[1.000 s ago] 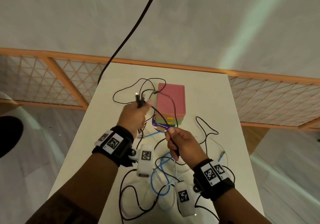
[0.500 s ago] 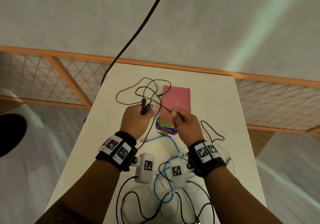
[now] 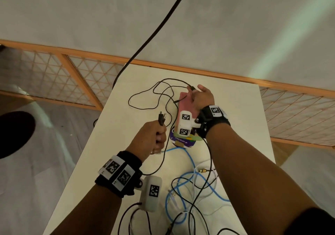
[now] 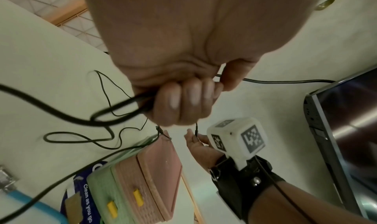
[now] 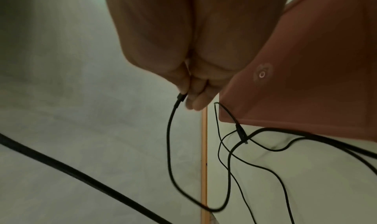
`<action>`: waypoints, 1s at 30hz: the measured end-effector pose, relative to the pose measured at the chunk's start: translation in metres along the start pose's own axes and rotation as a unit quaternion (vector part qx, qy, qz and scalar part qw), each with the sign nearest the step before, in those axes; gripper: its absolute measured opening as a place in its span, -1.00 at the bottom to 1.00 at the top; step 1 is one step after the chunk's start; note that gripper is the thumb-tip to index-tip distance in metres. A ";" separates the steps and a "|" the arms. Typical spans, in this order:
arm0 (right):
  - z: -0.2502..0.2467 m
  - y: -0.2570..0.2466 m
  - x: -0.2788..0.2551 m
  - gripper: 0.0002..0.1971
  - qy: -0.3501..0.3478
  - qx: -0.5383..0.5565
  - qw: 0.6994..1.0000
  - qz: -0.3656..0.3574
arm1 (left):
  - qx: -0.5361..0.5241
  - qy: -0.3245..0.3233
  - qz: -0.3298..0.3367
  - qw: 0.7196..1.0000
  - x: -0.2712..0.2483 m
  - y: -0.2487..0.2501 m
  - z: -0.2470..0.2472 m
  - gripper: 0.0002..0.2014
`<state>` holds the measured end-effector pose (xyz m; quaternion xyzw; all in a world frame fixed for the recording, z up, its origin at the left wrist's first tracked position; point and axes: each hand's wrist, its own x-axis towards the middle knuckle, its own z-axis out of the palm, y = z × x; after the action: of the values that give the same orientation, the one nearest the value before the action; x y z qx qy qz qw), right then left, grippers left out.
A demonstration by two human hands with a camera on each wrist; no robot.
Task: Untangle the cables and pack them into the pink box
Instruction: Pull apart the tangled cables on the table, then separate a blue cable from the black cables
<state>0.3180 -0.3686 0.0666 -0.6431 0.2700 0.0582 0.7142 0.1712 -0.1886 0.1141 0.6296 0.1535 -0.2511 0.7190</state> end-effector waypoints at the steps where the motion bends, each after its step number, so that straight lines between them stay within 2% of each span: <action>1: 0.001 -0.005 -0.002 -0.48 -0.005 -0.041 0.999 -0.015 | -0.010 -0.013 0.003 1.000 -0.001 0.000 0.001 -0.89; 2: 0.001 -0.007 -0.002 -0.38 -0.003 -0.084 0.996 -0.024 | -0.025 -0.025 0.009 0.999 -0.003 -0.002 0.001 -0.90; 4: -0.004 -0.014 -0.006 -0.35 0.004 -0.158 0.986 -0.044 | -0.043 -0.042 0.021 0.998 -0.004 -0.004 0.003 -0.90; 7: -0.016 -0.016 -0.013 -0.48 0.010 -0.201 0.974 -0.100 | -0.032 -0.040 0.011 0.999 -0.005 -0.001 0.005 -0.89; 10: -0.022 -0.011 -0.032 -0.68 0.027 -0.171 0.971 -0.166 | -0.018 -0.029 -0.053 0.998 -0.002 0.006 0.007 -0.85; 12: -0.029 0.002 -0.044 -0.79 0.010 -0.157 0.972 -0.172 | -0.003 -0.020 -0.070 0.997 0.003 0.008 0.008 -0.74; 14: -0.041 0.019 -0.055 -0.78 -0.009 -0.194 0.964 -0.180 | 0.011 -0.006 -0.062 0.998 0.006 0.007 0.009 -0.76; 16: -0.058 0.036 -0.070 -0.72 -0.038 -0.186 0.969 -0.158 | 0.015 0.004 -0.026 1.000 0.003 0.007 0.009 -0.82; 19: -0.088 0.058 -0.098 -0.66 -0.059 -0.182 0.974 -0.125 | -0.027 0.001 0.088 0.996 -0.003 0.008 0.007 -0.86; 20: -0.098 0.066 -0.102 -0.67 -0.059 -0.185 0.974 -0.120 | -0.011 -0.002 0.118 0.993 -0.005 0.009 0.007 -0.85; 22: -0.114 0.084 -0.110 -0.69 -0.053 -0.194 0.975 -0.099 | 0.096 0.008 0.199 0.975 -0.008 0.010 0.008 -0.78; 24: -0.122 0.100 -0.118 -0.69 -0.051 -0.203 0.974 -0.081 | 0.193 0.018 0.284 0.939 -0.013 0.013 0.012 -0.70; 27: -0.117 0.122 -0.125 -0.70 -0.057 -0.268 0.960 -0.061 | 0.210 0.051 0.307 0.927 -0.014 0.016 0.015 -0.62; 30: -0.100 0.139 -0.118 -0.79 -0.084 -0.349 0.931 -0.063 | 0.234 0.060 0.282 0.928 -0.012 0.012 0.017 -0.60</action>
<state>0.1271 -0.4091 -0.0045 -0.8604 0.1304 0.1577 0.4668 0.1662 -0.2020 0.1331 0.8113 -0.0511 -0.0287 0.5817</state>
